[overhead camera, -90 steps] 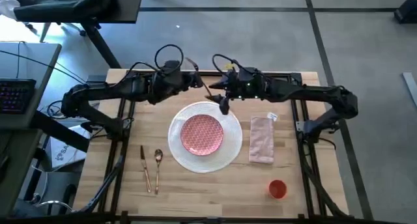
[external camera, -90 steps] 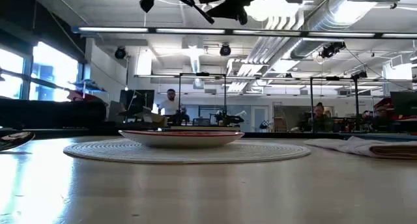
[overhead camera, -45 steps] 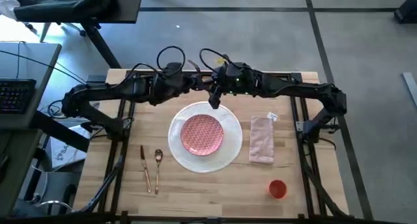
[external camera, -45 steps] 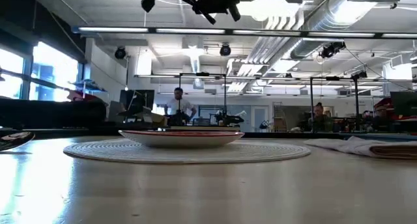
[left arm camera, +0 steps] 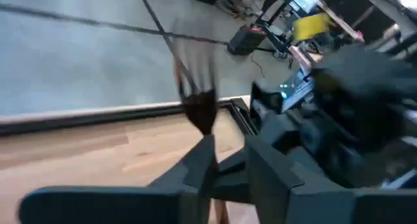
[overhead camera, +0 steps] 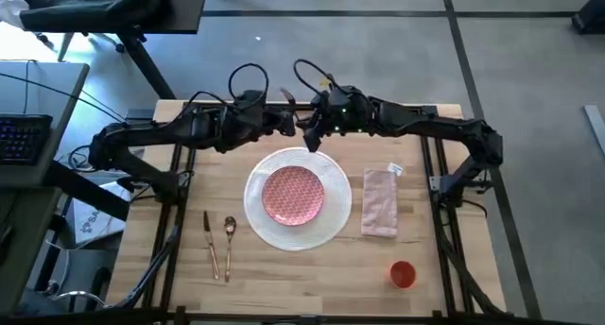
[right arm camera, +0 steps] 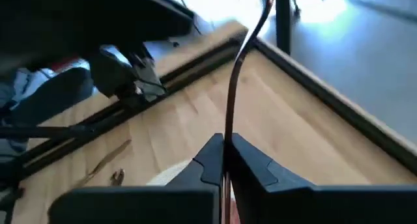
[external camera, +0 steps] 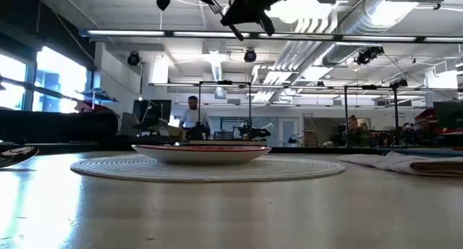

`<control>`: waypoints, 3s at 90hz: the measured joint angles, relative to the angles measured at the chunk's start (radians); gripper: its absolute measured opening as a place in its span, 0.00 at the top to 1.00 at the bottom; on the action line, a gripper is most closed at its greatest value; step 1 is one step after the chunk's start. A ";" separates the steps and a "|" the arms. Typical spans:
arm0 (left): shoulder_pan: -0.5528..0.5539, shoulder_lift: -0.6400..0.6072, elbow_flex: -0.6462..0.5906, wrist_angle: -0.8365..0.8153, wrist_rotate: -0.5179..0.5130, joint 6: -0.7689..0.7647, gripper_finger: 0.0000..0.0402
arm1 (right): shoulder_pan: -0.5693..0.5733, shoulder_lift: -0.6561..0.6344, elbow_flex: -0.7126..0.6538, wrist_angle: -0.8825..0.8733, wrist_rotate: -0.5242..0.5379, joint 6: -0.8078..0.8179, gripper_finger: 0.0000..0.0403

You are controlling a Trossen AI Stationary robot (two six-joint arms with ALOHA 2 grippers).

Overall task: Set table place
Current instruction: Put the fork on top of the pink napkin

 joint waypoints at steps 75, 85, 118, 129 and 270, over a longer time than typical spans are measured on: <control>0.008 -0.054 0.000 -0.081 -0.026 0.223 0.63 | 0.096 -0.914 -1.214 0.193 -0.149 1.009 1.00; 0.008 -0.040 -0.001 -0.086 -0.025 0.204 0.63 | 0.165 -0.923 -1.265 0.196 -0.084 1.098 1.00; 0.008 -0.025 -0.001 -0.090 -0.014 0.185 0.63 | 0.327 -0.921 -1.326 0.202 0.032 1.293 1.00; 0.008 -0.025 -0.001 -0.091 -0.015 0.185 0.63 | 0.371 -0.907 -1.326 0.178 0.080 1.343 1.00; 0.008 -0.025 -0.001 -0.091 -0.017 0.183 0.63 | 0.400 -0.681 -1.325 0.221 0.034 1.348 0.73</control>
